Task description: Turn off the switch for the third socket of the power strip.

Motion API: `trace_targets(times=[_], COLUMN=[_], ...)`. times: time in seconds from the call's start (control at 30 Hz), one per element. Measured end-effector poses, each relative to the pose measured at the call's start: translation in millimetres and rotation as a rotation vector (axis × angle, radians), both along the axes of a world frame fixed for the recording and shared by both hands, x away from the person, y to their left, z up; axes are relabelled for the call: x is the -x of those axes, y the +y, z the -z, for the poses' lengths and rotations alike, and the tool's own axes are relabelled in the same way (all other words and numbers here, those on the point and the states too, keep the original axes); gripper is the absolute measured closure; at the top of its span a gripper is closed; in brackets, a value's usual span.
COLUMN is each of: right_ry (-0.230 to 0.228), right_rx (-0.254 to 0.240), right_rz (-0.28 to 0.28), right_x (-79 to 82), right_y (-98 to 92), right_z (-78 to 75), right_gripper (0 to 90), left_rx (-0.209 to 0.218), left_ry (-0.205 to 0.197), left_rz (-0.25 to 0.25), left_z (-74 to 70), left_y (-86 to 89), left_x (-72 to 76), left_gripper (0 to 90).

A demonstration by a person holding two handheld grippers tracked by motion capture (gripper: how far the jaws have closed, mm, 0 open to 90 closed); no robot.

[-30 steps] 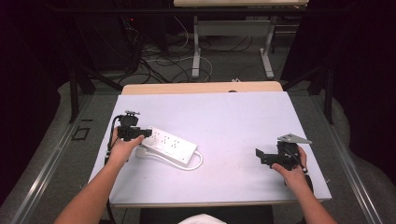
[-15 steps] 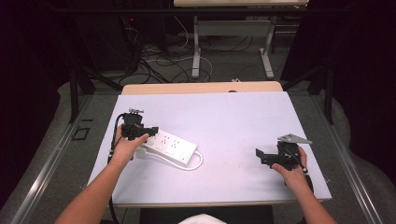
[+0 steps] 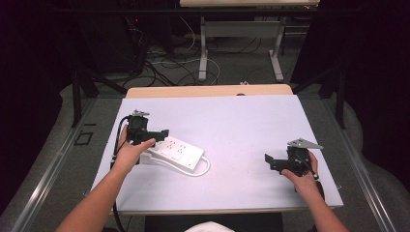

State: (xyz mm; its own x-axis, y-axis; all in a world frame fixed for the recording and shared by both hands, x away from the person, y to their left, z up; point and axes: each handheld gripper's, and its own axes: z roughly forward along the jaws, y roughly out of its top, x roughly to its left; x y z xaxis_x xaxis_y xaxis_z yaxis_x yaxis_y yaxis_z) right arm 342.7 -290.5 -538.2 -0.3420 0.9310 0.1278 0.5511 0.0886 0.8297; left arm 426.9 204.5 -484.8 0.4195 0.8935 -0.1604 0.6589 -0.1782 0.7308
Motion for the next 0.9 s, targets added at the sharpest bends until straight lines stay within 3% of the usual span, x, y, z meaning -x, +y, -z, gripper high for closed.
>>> trace_targets(times=[0.9], right_ry=[0.005], right_rx=[-0.002], right_rz=[-0.005], right_x=[0.4], right_y=[-0.7], right_z=[-0.6], right_gripper=[0.0], left_rx=[0.051], left_ry=[-0.069], left_rz=[0.003], left_z=[-13.9], left_y=[4.3], left_x=[29.5], left_gripper=[0.4])
